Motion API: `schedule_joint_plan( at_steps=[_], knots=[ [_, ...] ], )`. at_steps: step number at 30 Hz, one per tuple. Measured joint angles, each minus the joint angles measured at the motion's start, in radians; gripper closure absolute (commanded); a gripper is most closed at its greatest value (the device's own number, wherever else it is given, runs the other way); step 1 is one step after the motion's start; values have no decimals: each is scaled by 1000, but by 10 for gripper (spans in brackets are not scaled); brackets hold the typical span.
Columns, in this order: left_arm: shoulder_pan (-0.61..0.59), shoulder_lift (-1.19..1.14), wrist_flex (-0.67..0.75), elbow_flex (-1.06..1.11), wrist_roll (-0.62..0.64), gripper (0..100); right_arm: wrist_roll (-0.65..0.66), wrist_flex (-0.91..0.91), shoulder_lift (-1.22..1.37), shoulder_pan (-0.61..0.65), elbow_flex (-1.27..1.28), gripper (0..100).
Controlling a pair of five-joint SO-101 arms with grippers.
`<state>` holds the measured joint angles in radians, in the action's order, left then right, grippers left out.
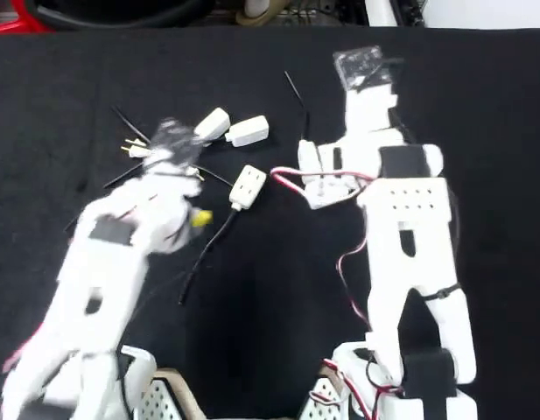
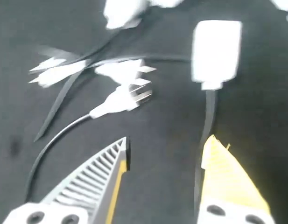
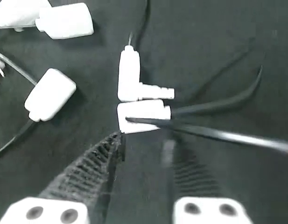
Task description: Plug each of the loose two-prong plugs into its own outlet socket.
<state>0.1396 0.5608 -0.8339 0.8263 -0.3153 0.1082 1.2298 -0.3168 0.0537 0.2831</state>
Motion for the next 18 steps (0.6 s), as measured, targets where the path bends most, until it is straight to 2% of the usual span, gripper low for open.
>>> schedule_joint_plan(
  at_steps=[3, 7, 11, 18],
  knots=[
    [54, -218, 72, -97, 3, 742, -40, 109, 12, -28, -43, 958],
    [78, -393, 199, -152, 5, 740, -58, 147, 21, -132, -46, 966],
    [114, -431, 272, -163, 64, 739, -61, 150, 29, -206, -46, 966],
    [180, -486, 407, -166, 87, 739, -61, 149, 115, -218, -48, 964]
  ],
)
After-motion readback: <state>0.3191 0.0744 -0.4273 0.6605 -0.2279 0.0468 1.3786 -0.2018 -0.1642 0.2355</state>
